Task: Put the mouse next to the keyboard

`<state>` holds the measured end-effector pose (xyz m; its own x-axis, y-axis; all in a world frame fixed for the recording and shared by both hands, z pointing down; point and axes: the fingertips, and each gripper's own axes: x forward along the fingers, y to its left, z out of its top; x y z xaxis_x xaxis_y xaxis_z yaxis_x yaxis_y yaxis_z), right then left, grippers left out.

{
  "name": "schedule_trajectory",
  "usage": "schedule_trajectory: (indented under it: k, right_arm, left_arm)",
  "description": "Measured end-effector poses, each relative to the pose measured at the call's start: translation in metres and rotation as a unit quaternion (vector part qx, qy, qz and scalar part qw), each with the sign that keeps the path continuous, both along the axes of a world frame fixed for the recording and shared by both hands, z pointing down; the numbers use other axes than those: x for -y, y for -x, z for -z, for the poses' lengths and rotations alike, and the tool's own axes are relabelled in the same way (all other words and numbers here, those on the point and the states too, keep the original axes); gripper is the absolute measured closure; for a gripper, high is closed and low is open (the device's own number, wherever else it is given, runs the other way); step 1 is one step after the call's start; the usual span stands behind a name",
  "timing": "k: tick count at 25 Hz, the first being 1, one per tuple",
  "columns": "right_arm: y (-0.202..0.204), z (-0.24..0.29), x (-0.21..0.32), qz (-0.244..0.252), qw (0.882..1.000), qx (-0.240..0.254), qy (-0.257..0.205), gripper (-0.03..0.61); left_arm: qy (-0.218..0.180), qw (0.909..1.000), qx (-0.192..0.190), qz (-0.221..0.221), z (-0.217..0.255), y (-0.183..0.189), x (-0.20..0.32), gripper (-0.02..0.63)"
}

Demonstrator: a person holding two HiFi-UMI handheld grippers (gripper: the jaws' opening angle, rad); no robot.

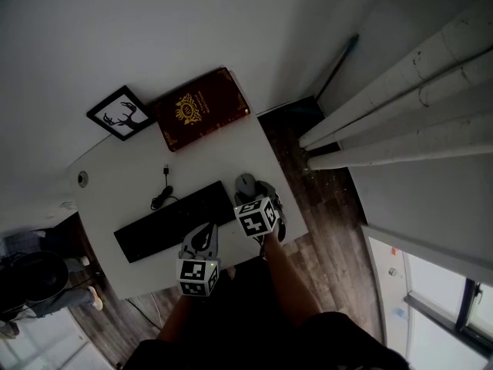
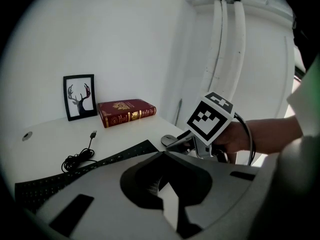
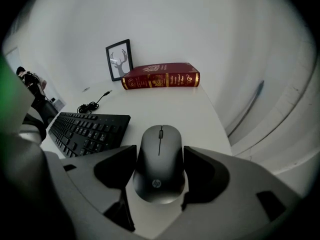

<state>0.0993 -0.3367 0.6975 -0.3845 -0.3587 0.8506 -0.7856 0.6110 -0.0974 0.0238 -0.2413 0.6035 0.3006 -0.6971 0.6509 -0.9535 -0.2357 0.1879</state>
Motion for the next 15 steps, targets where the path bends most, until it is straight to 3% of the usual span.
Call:
schedule_trajectory:
  k: [9,15]
  right_arm:
    - [-0.001,0.012,0.004,0.011,0.999,0.012,-0.038,0.276]
    - [-0.002,0.036,0.012,-0.014,0.993,0.011,-0.119,0.278]
  left_arm:
    - [0.009,0.9999,-0.001,0.008,-0.005,-0.008,-0.008,0.614]
    - [0.004,0.9999,0.001,0.013,-0.007,-0.007,-0.019,0.614]
